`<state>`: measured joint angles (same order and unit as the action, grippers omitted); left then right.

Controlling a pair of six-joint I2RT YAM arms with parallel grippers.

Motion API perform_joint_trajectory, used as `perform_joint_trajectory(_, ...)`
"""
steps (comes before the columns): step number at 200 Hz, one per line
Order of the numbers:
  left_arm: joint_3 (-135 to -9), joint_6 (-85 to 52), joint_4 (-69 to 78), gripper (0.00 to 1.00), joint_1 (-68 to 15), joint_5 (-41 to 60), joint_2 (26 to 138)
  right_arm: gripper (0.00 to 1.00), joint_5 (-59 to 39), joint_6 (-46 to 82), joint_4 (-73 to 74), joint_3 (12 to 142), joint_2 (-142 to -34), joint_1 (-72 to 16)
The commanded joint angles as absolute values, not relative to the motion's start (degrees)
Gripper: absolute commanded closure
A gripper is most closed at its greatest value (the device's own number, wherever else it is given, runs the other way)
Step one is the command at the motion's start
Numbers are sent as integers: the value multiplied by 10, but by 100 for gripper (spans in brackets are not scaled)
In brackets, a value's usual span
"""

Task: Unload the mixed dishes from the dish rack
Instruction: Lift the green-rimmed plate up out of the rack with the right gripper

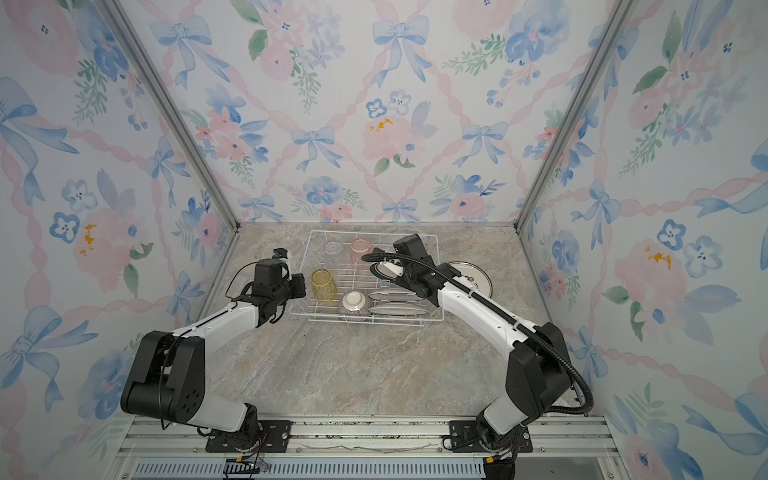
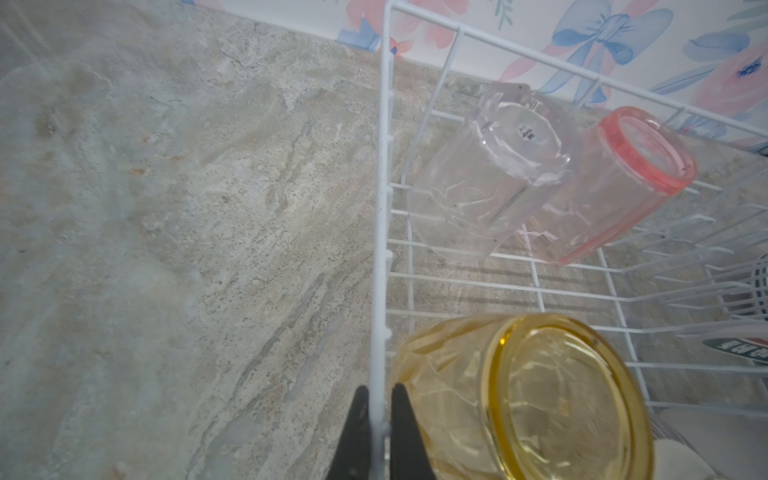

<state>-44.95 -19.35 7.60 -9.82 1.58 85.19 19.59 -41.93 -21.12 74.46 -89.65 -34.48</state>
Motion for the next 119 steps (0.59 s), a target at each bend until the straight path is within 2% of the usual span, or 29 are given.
perform_joint_trajectory(1, -451, -198, 42, 100, -100, 19, 856, 100, 200, -335, -106, 739, -855, -329)
perform_joint_trajectory(56, -453, -198, 43, 100, -100, 20, 859, 100, 226, -306, -27, 702, -801, -314)
perform_joint_trajectory(89, -451, -199, 43, 100, -100, 19, 859, 100, 190, -243, -26, 698, -766, -281)
perform_joint_trajectory(119, -451, -199, 44, 100, -100, 20, 860, 100, 125, -147, -45, 700, -738, -218)
